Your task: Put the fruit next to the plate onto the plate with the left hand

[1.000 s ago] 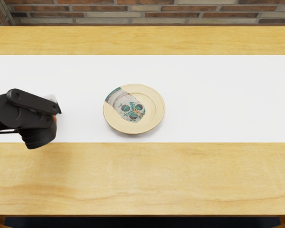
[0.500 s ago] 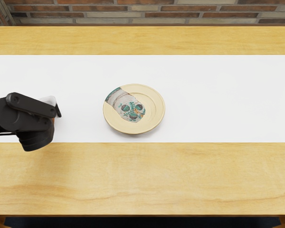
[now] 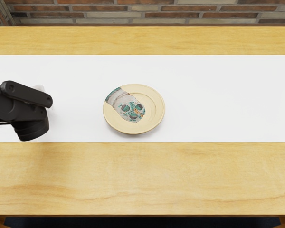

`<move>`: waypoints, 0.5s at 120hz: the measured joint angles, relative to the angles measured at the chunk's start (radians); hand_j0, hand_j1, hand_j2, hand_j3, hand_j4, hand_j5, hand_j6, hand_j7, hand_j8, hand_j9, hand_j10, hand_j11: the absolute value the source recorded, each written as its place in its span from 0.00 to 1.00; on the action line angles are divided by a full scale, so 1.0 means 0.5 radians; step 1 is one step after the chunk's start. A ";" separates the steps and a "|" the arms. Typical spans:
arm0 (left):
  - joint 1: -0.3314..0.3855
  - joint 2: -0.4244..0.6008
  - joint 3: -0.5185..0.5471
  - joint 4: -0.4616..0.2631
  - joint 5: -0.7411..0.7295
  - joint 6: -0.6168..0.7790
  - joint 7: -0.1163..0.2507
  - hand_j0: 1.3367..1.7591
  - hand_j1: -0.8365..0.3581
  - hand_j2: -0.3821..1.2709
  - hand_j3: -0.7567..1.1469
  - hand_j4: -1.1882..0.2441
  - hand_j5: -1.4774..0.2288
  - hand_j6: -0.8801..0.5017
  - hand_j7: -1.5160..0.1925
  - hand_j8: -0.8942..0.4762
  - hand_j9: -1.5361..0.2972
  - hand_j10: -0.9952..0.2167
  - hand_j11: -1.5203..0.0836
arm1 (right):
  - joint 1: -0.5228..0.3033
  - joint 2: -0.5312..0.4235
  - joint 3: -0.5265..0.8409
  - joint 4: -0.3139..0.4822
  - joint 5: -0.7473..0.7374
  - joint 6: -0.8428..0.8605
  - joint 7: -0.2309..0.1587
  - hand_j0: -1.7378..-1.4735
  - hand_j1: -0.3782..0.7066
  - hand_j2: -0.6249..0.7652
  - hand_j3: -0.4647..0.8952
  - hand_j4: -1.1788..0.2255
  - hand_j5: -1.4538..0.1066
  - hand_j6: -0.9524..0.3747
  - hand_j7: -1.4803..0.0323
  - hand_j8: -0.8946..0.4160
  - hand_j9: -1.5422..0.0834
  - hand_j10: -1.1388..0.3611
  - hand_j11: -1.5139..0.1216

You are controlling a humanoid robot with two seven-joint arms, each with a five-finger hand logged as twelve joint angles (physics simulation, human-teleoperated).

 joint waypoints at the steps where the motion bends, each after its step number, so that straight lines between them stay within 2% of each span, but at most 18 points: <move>1: -0.001 0.000 0.001 0.000 0.000 0.000 0.001 0.72 0.42 0.40 0.44 0.35 0.33 0.21 0.34 0.33 0.33 0.35 0.37 | 0.000 0.000 0.000 0.000 0.000 0.000 0.000 0.30 0.07 0.44 0.34 0.81 0.90 0.69 0.95 0.65 0.92 0.73 0.90; 22: -0.071 -0.049 0.037 0.004 -0.020 -0.001 0.010 0.74 0.40 0.44 0.42 0.36 0.33 0.21 0.34 0.33 0.34 0.36 0.37 | 0.000 0.000 0.000 0.001 0.000 0.002 0.000 0.30 0.07 0.44 0.34 0.81 0.90 0.69 0.95 0.65 0.92 0.73 0.90; 47: -0.241 -0.298 0.174 0.020 -0.201 -0.004 0.012 0.75 0.40 0.46 0.40 0.36 0.33 0.19 0.35 0.32 0.35 0.35 0.39 | 0.000 0.000 0.000 0.001 0.000 0.003 0.001 0.30 0.07 0.44 0.34 0.81 0.90 0.69 0.95 0.65 0.92 0.73 0.90; 56: -0.284 -0.376 0.211 0.028 -0.270 -0.024 0.014 0.75 0.41 0.44 0.40 0.36 0.34 0.19 0.35 0.32 0.35 0.35 0.39 | 0.000 0.000 0.000 0.001 0.000 0.003 0.000 0.30 0.07 0.44 0.34 0.81 0.90 0.69 0.95 0.65 0.92 0.73 0.90; 60: -0.304 -0.396 0.221 0.030 -0.293 -0.036 0.013 0.75 0.43 0.40 0.40 0.37 0.34 0.19 0.35 0.31 0.35 0.34 0.39 | 0.000 0.000 0.000 0.001 0.000 0.003 0.000 0.30 0.07 0.44 0.34 0.81 0.90 0.69 0.95 0.65 0.92 0.73 0.90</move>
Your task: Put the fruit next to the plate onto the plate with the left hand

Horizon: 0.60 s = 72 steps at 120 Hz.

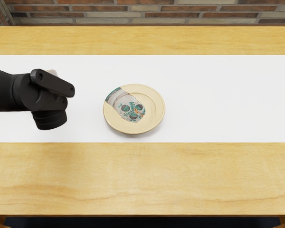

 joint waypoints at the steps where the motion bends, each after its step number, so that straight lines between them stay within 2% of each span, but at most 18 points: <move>1: -0.007 -0.006 0.002 0.000 -0.006 -0.004 0.000 0.75 0.43 0.40 0.40 0.37 0.34 0.19 0.35 0.31 0.35 0.34 0.39 | 0.000 0.000 0.000 0.000 0.000 0.000 0.000 0.30 0.07 0.44 0.34 0.81 0.90 0.69 0.95 0.65 0.92 0.73 0.90; 23: -0.113 -0.166 0.024 0.005 -0.099 -0.054 -0.001 0.75 0.43 0.41 0.40 0.37 0.34 0.18 0.36 0.30 0.36 0.33 0.40 | 0.000 0.000 0.000 0.000 0.000 0.000 0.001 0.30 0.07 0.44 0.34 0.81 0.90 0.69 0.95 0.65 0.92 0.73 0.90; 72: -0.280 -0.170 0.034 0.014 -0.314 -0.111 -0.001 0.76 0.44 0.41 0.40 0.37 0.35 0.17 0.37 0.30 0.37 0.33 0.40 | 0.000 0.000 0.000 0.000 0.000 0.000 0.000 0.30 0.07 0.44 0.34 0.81 0.90 0.69 0.95 0.65 0.92 0.73 0.90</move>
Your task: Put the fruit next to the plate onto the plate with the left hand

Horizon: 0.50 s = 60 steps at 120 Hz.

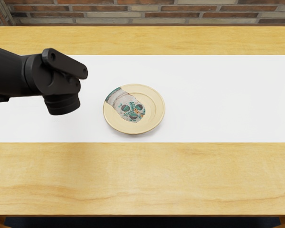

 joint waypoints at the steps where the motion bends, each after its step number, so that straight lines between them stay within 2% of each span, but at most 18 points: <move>1: -0.001 0.000 -0.001 0.001 -0.002 -0.002 0.000 0.76 0.43 0.41 0.40 0.37 0.35 0.17 0.37 0.30 0.37 0.33 0.40 | 0.000 0.000 0.000 0.000 0.000 0.000 0.000 0.30 0.07 0.44 0.34 0.81 0.90 0.69 0.95 0.65 0.92 0.73 0.90; 30: -0.008 0.000 -0.077 0.120 -0.002 -0.122 0.000 0.76 0.44 0.40 0.40 0.38 0.36 0.17 0.38 0.29 0.37 0.32 0.41 | 0.000 0.000 0.000 0.000 0.000 0.002 0.001 0.30 0.07 0.44 0.34 0.81 0.90 0.69 0.95 0.65 0.92 0.73 0.90; 60: -0.008 0.000 -0.283 0.188 0.063 -0.214 0.000 0.76 0.45 0.40 0.40 0.38 0.36 0.17 0.38 0.29 0.37 0.31 0.41 | 0.002 0.000 0.000 0.003 0.000 0.003 0.000 0.30 0.07 0.44 0.34 0.81 0.90 0.69 0.95 0.65 0.92 0.73 0.90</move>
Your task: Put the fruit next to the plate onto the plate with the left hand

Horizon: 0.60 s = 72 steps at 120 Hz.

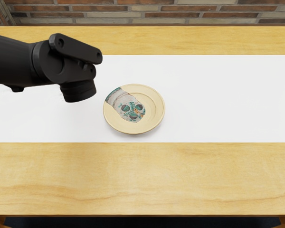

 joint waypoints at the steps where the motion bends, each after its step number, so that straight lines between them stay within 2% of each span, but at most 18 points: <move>1: 0.000 0.000 -0.008 0.001 0.003 -0.002 0.000 0.76 0.45 0.40 0.40 0.38 0.36 0.17 0.38 0.29 0.37 0.31 0.41 | 0.000 0.000 0.000 0.000 0.000 0.000 0.000 0.30 0.07 0.44 0.34 0.81 0.90 0.69 0.95 0.65 0.92 0.73 0.90; 58: 0.030 0.000 -0.428 0.003 0.122 -0.073 -0.001 0.76 0.43 0.42 0.40 0.39 0.35 0.18 0.37 0.30 0.37 0.33 0.42 | 0.001 0.000 0.000 0.002 0.000 0.000 0.000 0.30 0.07 0.44 0.34 0.81 0.90 0.69 0.95 0.65 0.92 0.73 0.90; 72: 0.089 0.000 -0.506 -0.001 0.163 -0.075 -0.001 0.76 0.43 0.40 0.40 0.39 0.35 0.18 0.37 0.30 0.37 0.34 0.41 | 0.001 0.000 0.000 0.003 0.000 0.000 0.000 0.30 0.07 0.44 0.34 0.81 0.90 0.69 0.95 0.65 0.92 0.73 0.90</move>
